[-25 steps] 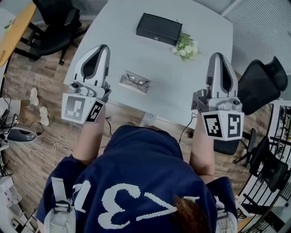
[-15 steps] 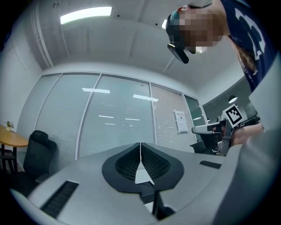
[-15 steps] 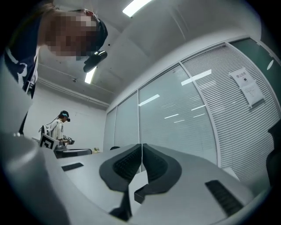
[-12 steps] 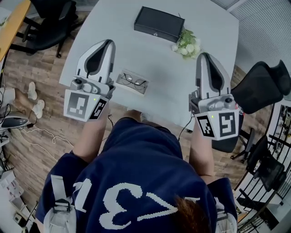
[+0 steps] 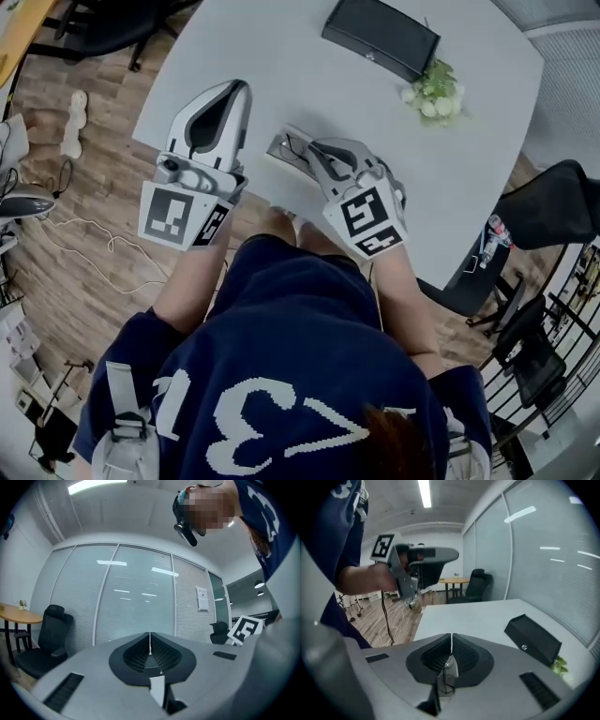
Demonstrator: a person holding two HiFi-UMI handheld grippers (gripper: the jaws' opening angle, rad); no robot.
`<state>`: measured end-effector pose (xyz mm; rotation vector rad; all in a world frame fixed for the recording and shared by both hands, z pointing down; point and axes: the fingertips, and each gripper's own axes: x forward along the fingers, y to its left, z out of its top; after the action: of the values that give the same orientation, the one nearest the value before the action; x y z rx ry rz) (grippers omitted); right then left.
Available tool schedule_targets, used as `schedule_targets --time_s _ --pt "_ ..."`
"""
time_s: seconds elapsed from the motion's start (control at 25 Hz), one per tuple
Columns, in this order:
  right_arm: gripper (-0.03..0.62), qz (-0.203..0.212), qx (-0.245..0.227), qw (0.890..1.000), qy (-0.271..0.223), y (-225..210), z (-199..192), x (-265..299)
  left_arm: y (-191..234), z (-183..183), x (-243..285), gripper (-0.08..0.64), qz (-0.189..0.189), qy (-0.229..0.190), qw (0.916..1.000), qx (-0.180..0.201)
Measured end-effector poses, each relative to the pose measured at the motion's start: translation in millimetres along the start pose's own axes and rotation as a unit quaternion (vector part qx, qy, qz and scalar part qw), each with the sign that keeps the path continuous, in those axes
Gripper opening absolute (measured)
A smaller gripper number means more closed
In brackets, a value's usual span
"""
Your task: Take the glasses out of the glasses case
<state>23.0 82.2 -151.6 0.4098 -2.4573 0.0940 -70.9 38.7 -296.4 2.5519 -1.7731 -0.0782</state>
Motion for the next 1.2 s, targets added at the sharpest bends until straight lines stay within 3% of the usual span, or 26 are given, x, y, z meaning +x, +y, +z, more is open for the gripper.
schedule_targets --time_s 0.12,0.28,0.36,0.4,0.64,0.84,1.08,1.2 --pt "0.028 0.042 0.000 0.996 0.080 28.5 -44.9 38.1 12.7 -12.1 -15.4 0.020 0.016 0.014 0.9997 -0.011" --pt "0.031 0.030 -0.023 0.984 0.175 33.2 -93.0 67.7 27.3 -27.0 -32.3 0.020 0.032 0.029 0.9988 -0.023" --pt "0.117 0.029 -0.027 0.978 0.206 33.0 -105.2 75.3 32.7 -33.3 -38.2 0.020 0.038 0.035 0.9983 -0.027" --pt "0.140 0.030 -0.030 0.975 0.219 33.6 -109.3 78.1 34.9 -36.0 -40.6 0.020 0.040 0.037 0.9981 -0.029" --pt "0.136 0.016 -0.071 0.961 0.267 27.8 -119.9 89.9 43.5 -42.0 -49.0 0.020 0.051 0.040 0.9973 -0.034" --pt "0.111 0.016 -0.150 0.938 0.313 30.5 -134.2 96.0 49.5 -45.8 -54.9 0.020 0.057 0.043 0.9967 -0.038" --pt "0.069 0.026 -0.122 0.947 0.297 33.3 -132.9 94.2 55.2 -45.5 -59.6 0.020 0.064 0.041 0.9964 -0.037" --pt "0.061 0.021 -0.092 0.965 0.246 29.6 -109.1 87.9 56.2 -37.7 -61.0 0.020 0.063 0.035 0.9969 -0.032"
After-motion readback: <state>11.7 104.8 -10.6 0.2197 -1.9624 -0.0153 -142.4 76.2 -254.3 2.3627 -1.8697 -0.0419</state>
